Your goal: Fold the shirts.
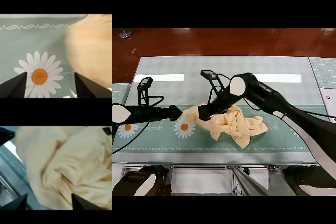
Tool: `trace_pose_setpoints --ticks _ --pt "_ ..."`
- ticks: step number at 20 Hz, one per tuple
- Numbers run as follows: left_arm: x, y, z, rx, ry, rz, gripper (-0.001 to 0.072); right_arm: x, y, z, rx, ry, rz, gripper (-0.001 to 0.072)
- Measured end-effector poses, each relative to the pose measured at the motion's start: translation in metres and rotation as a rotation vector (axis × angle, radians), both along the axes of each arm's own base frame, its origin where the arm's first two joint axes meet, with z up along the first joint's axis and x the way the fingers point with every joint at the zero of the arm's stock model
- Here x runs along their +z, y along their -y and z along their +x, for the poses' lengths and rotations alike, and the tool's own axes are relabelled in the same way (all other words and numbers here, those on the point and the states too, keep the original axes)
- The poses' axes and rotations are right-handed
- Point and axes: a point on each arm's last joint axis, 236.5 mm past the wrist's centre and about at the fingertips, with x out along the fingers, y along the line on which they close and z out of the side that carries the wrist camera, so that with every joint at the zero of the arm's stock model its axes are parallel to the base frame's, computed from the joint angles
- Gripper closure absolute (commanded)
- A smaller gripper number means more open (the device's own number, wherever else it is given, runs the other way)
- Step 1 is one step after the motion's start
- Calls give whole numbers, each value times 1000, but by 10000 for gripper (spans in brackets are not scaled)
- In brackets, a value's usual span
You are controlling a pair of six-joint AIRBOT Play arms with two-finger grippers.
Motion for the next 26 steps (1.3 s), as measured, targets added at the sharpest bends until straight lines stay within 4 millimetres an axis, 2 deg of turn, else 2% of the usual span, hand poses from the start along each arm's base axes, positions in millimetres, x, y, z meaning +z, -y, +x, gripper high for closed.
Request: trace_pose_setpoints --ticks 2,4,6,8,9,10,11,12,13,15,18,19,20,21,26 --pt "0 0 0 0 -1 2 4 4 16 7 -3 -16 -17 83" --pt "-3 -4 -4 -8 -17 22 4 23 65 36 -66 34 -68 84" --pt "-9 -18 -6 13 -45 51 5 45 141 65 -180 95 -157 84" --pt "-22 -37 -15 67 -124 56 5 56 233 77 -342 134 -268 86" --pt "-31 -40 -23 85 -183 29 5 55 276 74 -438 134 -308 87" --pt "-40 -37 -33 94 -248 -20 5 50 306 63 -513 110 -321 87" --pt "-48 -29 -44 90 -314 -77 5 41 331 50 -594 86 -317 87" --pt "-56 -22 -53 82 -369 -117 5 28 345 35 -655 55 -303 87" --pt "-63 -14 -61 74 -417 -157 5 13 351 17 -704 14 -270 87" --pt "-76 -2 -71 59 -490 -202 5 -21 345 -14 -765 -69 -197 94" --pt "-88 16 -67 63 -520 -259 10 -62 317 -47 -798 -180 -89 98" --pt "-89 24 -63 72 -518 -284 91 -71 308 -54 -799 -202 -63 98" --pt "-91 29 -55 90 -497 -300 518 -77 300 -59 -798 -213 -44 98" --pt "-95 30 -47 100 -466 -292 666 -82 293 -62 -795 -221 -31 98" --pt "-86 41 -26 71 -386 -315 678 -94 276 -56 -852 -230 21 98"
